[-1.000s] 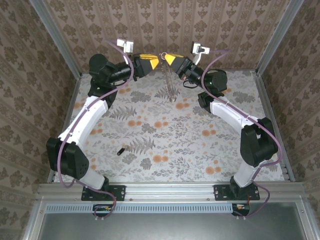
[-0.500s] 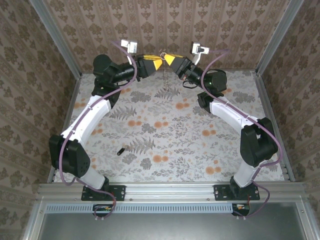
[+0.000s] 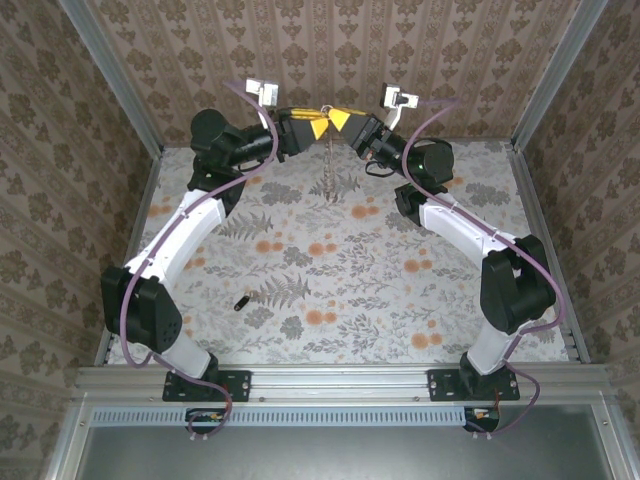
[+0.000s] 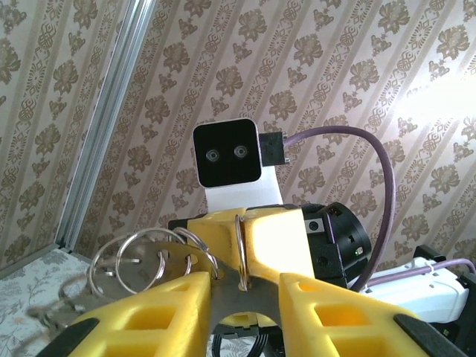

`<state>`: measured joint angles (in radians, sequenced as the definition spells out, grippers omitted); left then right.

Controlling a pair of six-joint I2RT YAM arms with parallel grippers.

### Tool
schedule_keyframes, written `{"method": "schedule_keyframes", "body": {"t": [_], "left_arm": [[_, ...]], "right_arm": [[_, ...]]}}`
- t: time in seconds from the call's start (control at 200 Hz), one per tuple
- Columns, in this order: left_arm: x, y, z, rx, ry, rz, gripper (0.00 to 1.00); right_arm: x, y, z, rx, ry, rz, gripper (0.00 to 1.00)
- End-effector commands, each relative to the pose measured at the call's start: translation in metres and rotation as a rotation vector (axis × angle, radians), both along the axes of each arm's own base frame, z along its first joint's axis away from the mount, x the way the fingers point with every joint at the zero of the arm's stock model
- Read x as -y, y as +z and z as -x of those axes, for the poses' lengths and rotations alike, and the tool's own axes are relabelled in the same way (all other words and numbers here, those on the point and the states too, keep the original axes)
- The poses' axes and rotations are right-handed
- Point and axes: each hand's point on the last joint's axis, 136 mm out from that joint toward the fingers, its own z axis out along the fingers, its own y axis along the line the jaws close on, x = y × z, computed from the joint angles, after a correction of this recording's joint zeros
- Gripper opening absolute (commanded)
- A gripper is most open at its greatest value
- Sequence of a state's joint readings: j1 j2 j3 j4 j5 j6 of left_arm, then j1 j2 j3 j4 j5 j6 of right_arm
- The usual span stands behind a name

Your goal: Put the keys on the keyring

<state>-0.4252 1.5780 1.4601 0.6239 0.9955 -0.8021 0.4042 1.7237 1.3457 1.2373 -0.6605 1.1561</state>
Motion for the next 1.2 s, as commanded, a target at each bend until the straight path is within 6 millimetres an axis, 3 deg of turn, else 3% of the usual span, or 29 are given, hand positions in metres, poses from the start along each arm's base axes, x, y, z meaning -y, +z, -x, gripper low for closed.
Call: {"method": "schedule_keyframes", "body": {"t": [0.0, 0.55, 0.965, 1.195], "left_arm": [[-0.001, 0.018, 0.003, 0.044, 0.002, 0.037, 0.32], [-0.001, 0.020, -0.006, 0.041, 0.035, 0.064, 0.34], [0.001, 0.021, -0.012, 0.036, 0.045, 0.082, 0.30], [0.002, 0.020, -0.014, 0.033, 0.033, 0.091, 0.16]], "right_arm": [[0.002, 0.013, 0.012, 0.068, 0.005, -0.042, 0.00], [0.000, 0.011, 0.014, 0.068, 0.018, -0.033, 0.00], [-0.002, 0.009, 0.016, 0.069, 0.029, -0.026, 0.00], [-0.003, 0.008, 0.016, 0.065, 0.033, -0.021, 0.00]]}}
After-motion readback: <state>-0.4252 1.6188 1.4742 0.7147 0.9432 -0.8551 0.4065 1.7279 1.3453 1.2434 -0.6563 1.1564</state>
